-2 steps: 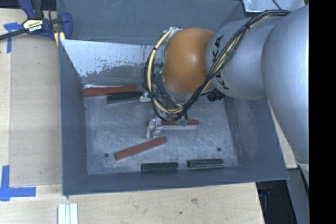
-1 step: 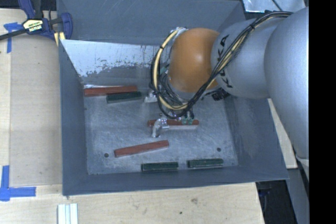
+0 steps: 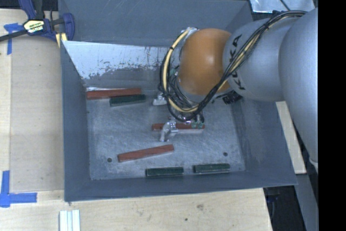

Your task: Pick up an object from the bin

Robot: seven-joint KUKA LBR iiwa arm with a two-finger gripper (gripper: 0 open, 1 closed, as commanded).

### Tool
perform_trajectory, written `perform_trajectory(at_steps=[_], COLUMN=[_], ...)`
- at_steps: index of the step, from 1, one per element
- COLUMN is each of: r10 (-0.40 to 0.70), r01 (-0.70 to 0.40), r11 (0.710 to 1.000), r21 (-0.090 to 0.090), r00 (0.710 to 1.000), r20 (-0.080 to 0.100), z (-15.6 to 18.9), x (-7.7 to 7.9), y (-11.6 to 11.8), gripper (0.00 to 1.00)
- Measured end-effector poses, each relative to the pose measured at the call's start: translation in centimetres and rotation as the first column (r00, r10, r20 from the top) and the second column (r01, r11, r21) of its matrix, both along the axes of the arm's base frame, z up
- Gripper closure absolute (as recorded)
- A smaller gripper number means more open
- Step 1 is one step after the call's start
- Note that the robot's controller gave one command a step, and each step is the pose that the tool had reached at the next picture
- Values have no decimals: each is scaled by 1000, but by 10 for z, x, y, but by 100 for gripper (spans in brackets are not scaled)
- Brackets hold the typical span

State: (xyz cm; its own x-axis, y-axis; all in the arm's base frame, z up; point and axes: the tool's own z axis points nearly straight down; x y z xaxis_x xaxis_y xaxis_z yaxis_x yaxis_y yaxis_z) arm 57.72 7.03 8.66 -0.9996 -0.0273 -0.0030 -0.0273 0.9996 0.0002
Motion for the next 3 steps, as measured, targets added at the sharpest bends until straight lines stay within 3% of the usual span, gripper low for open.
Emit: perform_trajectory(at_steps=[1, 2, 3], r10=[-18, -18, -2], r01=[18, 18, 2], r11=[1000, 1000, 1000], r21=[4, 4, -1], r00=[999, 999, 1000], r20=[30, 29, -6], z=[-1, -1, 42], x=[-15, -15, -15], y=[-24, -24, -22], gripper=[100, 100, 100])
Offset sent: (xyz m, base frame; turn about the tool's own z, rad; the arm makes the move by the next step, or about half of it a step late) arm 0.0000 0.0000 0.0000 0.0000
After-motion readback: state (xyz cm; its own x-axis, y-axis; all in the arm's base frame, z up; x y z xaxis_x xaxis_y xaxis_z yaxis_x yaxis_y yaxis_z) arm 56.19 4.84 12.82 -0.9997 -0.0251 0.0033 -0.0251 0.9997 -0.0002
